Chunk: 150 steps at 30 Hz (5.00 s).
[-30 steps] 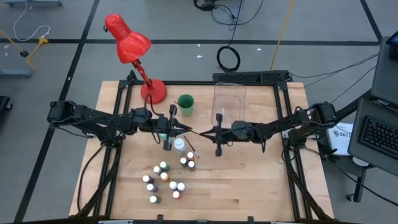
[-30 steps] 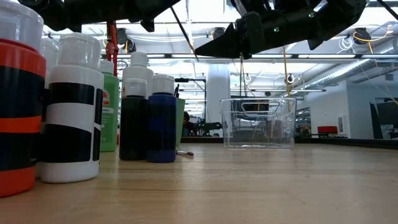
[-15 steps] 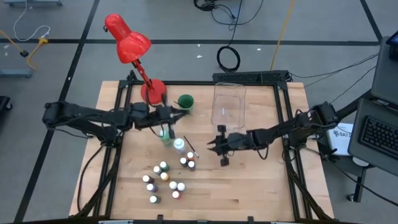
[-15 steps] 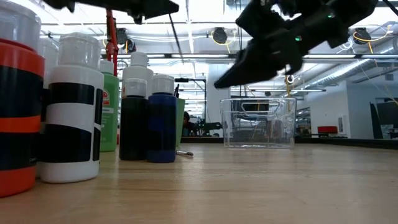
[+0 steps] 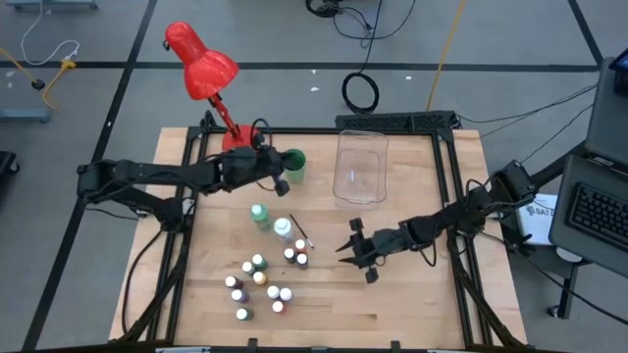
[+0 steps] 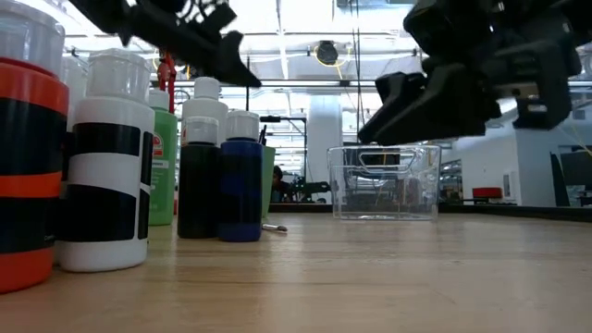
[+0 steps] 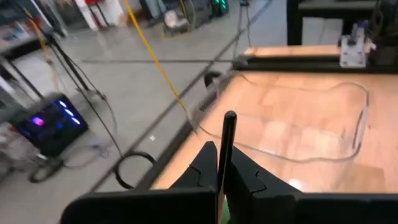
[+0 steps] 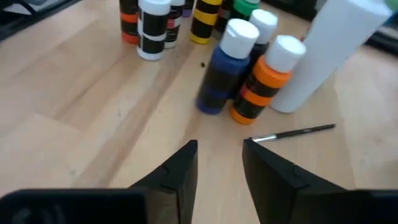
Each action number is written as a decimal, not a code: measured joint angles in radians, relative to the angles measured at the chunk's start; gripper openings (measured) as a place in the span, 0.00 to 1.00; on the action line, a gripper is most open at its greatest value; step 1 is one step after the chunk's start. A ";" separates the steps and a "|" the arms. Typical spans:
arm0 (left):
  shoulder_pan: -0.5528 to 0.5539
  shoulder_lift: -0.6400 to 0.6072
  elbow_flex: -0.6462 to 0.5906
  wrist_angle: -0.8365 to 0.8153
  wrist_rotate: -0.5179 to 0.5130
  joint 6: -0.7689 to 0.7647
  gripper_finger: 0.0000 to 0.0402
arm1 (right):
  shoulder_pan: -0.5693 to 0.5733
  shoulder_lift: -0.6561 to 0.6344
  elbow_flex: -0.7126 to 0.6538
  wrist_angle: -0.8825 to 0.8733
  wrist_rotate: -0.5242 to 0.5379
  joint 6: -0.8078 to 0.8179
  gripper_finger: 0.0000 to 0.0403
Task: Pick & Place Paint Supplies
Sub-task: Put the gold paintbrush into the green cup, then put the silver paintbrush into the green cup
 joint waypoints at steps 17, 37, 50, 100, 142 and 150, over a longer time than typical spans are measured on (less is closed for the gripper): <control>0.119 0.210 0.000 0.045 0.056 -0.059 0.00 | -0.040 0.000 -0.098 0.285 0.001 -0.102 0.28; 0.040 -0.083 0.000 -0.207 0.063 -0.053 0.30 | -0.040 0.000 -0.099 0.276 -0.004 -0.065 0.27; -0.202 -0.573 -0.512 0.121 -0.132 -0.081 0.03 | -0.046 0.033 -0.083 0.249 0.083 0.101 0.26; -0.215 -0.590 -0.712 0.436 -0.128 0.030 0.08 | -0.021 0.532 0.337 0.065 0.367 0.376 0.32; -0.216 -0.590 -0.712 0.435 -0.125 0.026 0.08 | 0.091 0.270 0.338 -0.408 0.339 0.375 0.00; -0.216 -0.590 -0.712 0.436 -0.125 0.026 0.08 | 0.140 0.205 0.338 -0.432 0.493 0.363 0.01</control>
